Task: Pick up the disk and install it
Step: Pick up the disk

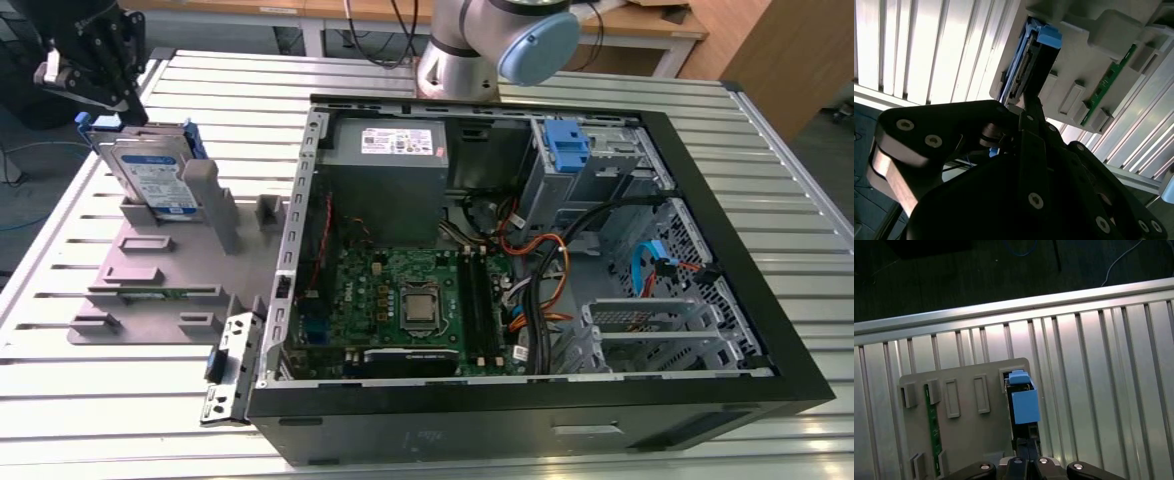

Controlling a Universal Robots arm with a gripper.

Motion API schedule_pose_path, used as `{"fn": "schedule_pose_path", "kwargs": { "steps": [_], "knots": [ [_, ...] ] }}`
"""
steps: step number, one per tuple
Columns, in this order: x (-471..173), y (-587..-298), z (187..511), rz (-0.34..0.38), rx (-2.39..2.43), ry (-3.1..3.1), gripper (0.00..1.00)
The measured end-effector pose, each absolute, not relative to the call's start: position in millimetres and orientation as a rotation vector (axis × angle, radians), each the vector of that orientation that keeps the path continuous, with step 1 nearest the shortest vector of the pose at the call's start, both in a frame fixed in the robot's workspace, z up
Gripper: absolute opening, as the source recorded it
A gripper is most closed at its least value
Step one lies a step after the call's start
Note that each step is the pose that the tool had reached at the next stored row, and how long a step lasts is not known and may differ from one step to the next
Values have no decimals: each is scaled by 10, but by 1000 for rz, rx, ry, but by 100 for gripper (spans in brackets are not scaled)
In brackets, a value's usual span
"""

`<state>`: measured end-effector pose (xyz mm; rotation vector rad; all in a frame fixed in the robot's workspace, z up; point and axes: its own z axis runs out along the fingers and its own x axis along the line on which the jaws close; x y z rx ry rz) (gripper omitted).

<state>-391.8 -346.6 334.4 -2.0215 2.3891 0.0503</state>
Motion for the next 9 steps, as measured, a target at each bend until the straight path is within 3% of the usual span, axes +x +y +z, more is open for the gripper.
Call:
{"fn": "schedule_pose_path", "kwargs": {
  "steps": [9],
  "knots": [
    [-3910, -3475, 3341, 49, -2021, 2389, 11]
  ]
}}
